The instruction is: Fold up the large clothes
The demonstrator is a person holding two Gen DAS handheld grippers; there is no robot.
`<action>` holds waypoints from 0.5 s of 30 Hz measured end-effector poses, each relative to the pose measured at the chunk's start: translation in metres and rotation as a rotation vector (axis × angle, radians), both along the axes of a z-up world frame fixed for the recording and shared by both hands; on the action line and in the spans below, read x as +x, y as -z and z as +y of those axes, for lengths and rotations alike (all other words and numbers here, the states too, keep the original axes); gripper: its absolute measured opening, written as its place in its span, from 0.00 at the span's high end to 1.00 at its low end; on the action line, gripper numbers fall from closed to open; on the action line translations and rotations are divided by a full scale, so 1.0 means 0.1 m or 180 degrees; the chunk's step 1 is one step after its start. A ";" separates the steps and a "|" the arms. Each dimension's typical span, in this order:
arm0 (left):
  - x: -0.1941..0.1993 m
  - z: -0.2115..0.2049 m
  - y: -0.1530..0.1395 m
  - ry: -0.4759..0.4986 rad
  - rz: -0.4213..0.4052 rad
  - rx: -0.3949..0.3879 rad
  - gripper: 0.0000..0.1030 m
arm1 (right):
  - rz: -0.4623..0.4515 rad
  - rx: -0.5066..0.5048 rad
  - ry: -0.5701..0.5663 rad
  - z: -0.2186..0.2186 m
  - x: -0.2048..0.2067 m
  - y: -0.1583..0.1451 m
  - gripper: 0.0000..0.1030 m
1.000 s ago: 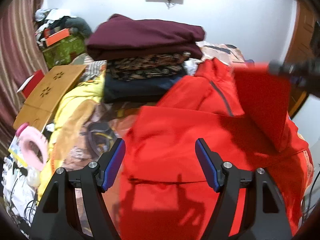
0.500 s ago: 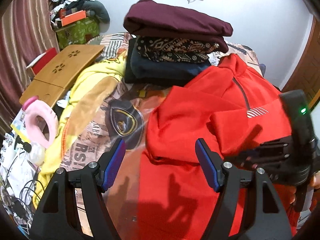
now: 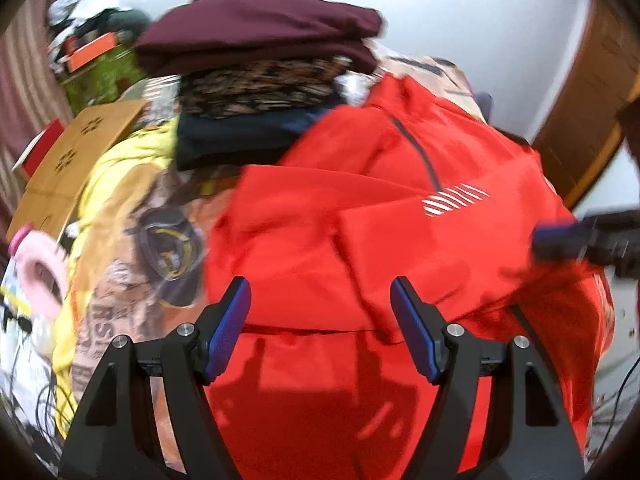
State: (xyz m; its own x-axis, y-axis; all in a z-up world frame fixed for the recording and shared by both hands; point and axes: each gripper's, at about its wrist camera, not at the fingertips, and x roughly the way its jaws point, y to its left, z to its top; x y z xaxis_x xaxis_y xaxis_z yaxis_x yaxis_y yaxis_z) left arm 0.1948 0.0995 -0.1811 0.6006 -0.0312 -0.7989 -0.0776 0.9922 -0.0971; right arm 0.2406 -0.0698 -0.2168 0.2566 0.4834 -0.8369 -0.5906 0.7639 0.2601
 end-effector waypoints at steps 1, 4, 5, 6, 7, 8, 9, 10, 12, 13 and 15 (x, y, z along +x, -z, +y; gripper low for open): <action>0.04 -0.10 0.01 0.0081 0.0021 0.0039 0.31 | -0.0105 -0.0022 0.0101 -0.13 0.01 -0.05 0.70; 0.14 -0.39 0.09 0.0340 0.0091 0.0204 0.31 | -0.0385 -0.0106 0.0425 -0.54 0.05 -0.17 0.70; 0.17 -0.48 0.11 0.0405 0.0121 0.0270 0.31 | -0.0448 -0.0140 0.0527 -0.65 0.07 -0.19 0.69; 0.20 -0.57 0.16 0.0464 0.0165 0.0343 0.31 | -0.0502 -0.0178 0.0633 -0.75 0.09 -0.20 0.68; 0.25 -0.68 0.22 0.0532 0.0227 0.0433 0.31 | -0.0541 -0.0214 0.0738 -0.85 0.10 -0.19 0.68; 0.27 -0.74 0.27 0.0577 0.0269 0.0483 0.31 | -0.0571 -0.0242 0.0842 -0.96 0.12 -0.18 0.68; 0.29 -0.80 0.32 0.0609 0.0299 0.0523 0.31 | -0.0591 -0.0256 0.0914 -1.02 0.13 -0.16 0.67; 0.33 -0.87 0.39 0.0631 0.0337 0.0590 0.31 | -0.0603 -0.0269 0.0987 -1.11 0.16 -0.17 0.67; 0.38 -0.93 0.50 0.0588 0.0379 0.0718 0.31 | -0.0591 -0.0296 0.1110 -1.21 0.18 -0.13 0.67; 0.41 -0.96 0.52 0.0568 0.0348 0.0756 0.31 | -0.0569 -0.0297 0.1144 -1.24 0.20 -0.08 0.67; 0.46 -0.99 0.54 0.0496 0.0283 0.0830 0.32 | -0.0516 -0.0272 0.1176 -1.27 0.21 -0.02 0.67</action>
